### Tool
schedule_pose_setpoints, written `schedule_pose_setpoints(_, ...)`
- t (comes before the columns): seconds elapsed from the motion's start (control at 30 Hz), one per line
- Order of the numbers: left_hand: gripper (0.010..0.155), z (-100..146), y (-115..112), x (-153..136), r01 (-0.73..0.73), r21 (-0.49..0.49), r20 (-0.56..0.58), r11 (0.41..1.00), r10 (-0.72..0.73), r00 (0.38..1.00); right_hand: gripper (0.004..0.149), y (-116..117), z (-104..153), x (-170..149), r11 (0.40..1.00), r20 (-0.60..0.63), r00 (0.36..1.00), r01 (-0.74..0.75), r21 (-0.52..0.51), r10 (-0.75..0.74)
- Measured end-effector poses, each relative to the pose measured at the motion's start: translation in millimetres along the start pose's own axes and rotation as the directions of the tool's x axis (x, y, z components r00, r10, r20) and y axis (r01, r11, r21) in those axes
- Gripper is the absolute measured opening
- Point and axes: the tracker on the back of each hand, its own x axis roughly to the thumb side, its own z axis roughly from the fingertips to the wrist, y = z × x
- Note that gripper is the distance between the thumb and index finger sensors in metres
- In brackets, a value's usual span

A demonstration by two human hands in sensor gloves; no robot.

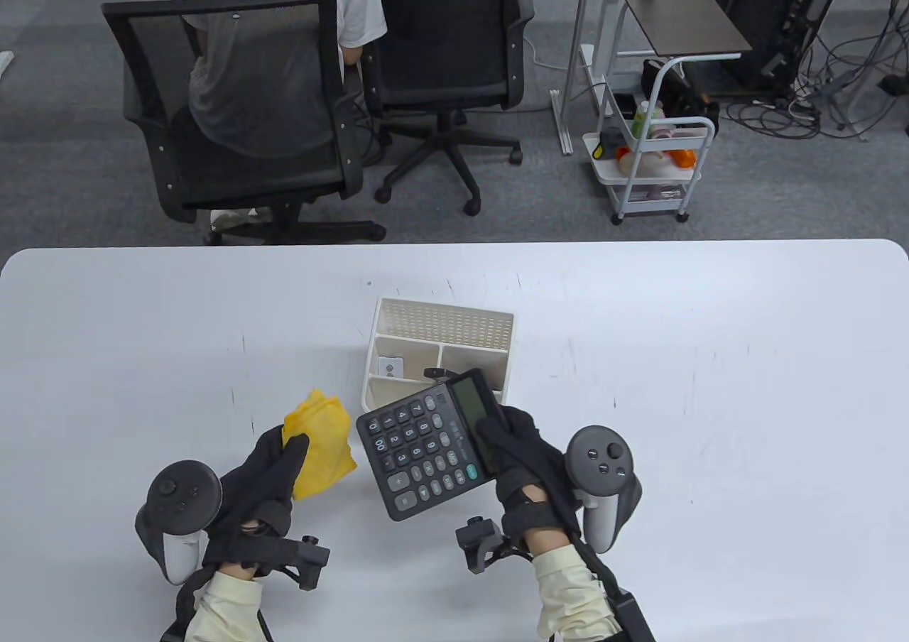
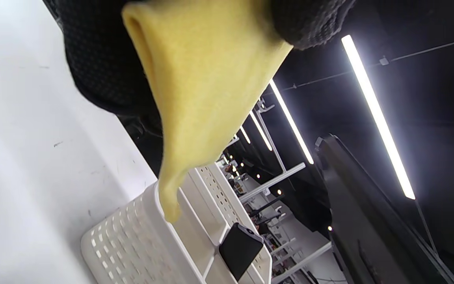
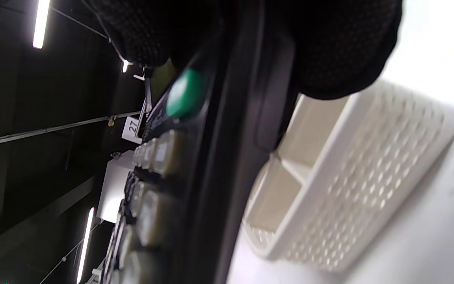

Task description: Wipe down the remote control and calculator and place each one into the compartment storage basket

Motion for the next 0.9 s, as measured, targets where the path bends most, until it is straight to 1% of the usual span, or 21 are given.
schedule_pose_setpoints(0.03,0.041,0,0,1,0.005,-0.002,0.005,1.0,-0.005,1.0,0.049,4,0,-1,1.0,-0.004,1.0,-0.005,0.006,0.005)
schedule_pose_setpoints(0.1,0.041,1,0,3,0.01,-0.011,0.021,1.0,-0.01,1.0,0.049,18,-1,-6,0.999,-0.022,0.999,-0.031,0.03,0.032)
schedule_pose_setpoints(0.2,0.041,3,-5,9,0.023,-0.006,0.058,1.0,-0.023,0.998,0.049,31,-3,-11,0.999,-0.044,0.998,-0.042,0.022,0.043)
schedule_pose_setpoints(0.27,0.041,4,-11,14,0.094,-0.001,0.137,0.996,-0.093,0.986,0.048,38,-3,-14,1.0,-0.078,0.997,0.017,-0.005,-0.017)
schedule_pose_setpoints(0.3,0.041,4,-14,16,0.12,-0.002,0.16,0.993,-0.118,0.98,0.048,39,-3,-16,0.999,-0.09,0.995,0.034,-0.014,-0.035)
schedule_pose_setpoints(0.4,0.041,7,-30,25,0.271,-0.028,0.282,0.962,-0.252,0.926,0.049,43,-3,-20,0.992,-0.134,0.983,0.122,-0.029,-0.125)
schedule_pose_setpoints(0.5,0.048,12,-51,33,0.433,-0.068,0.394,0.899,-0.375,0.839,0.049,42,-2,-27,0.97,-0.175,0.955,0.239,-0.033,-0.241)
schedule_pose_setpoints(0.53,0.055,13,-56,35,0.473,-0.082,0.425,0.877,-0.399,0.813,0.049,41,-2,-29,0.965,-0.186,0.947,0.261,-0.037,-0.263)
schedule_pose_setpoints(0.57,0.065,15,-63,37,0.548,-0.098,0.454,0.831,-0.452,0.768,0.049,40,-1,-32,0.956,-0.182,0.939,0.289,-0.04,-0.292)
schedule_pose_setpoints(0.6,0.072,17,-67,37,0.593,-0.097,0.469,0.8,-0.488,0.736,0.05,39,-1,-33,0.949,-0.173,0.933,0.312,-0.04,-0.315)
schedule_pose_setpoints(0.67,0.083,22,-78,40,0.732,-0.024,0.504,0.681,-0.624,0.597,0.056,37,0,-38,0.936,-0.194,0.917,0.351,-0.021,-0.348)
schedule_pose_setpoints(0.7,0.086,23,-82,41,0.776,0.018,0.515,0.63,-0.671,0.533,0.06,37,0,-39,0.931,-0.2,0.912,0.366,-0.005,-0.359)
schedule_pose_setpoints(0.73,0.087,25,-87,42,0.824,0.076,0.522,0.561,-0.727,0.446,0.062,36,0,-40,0.92,-0.211,0.902,0.391,0.025,-0.377)
schedule_pose_setpoints(0.8,0.085,28,-91,44,0.853,0.141,0.535,0.502,-0.764,0.361,0.064,35,1,-41,0.917,-0.218,0.903,0.393,0.068,-0.371)
schedule_pose_setpoints(0.83,0.084,30,-93,45,0.854,0.152,0.544,0.497,-0.764,0.348,0.063,33,2,-42,0.922,-0.212,0.91,0.38,0.076,-0.357)
schedule_pose_setpoints(0.9,0.081,30,-94,45,0.85,0.142,0.547,0.507,-0.756,0.359,0.058,32,3,-44,0.918,-0.208,0.907,0.39,0.077,-0.367)
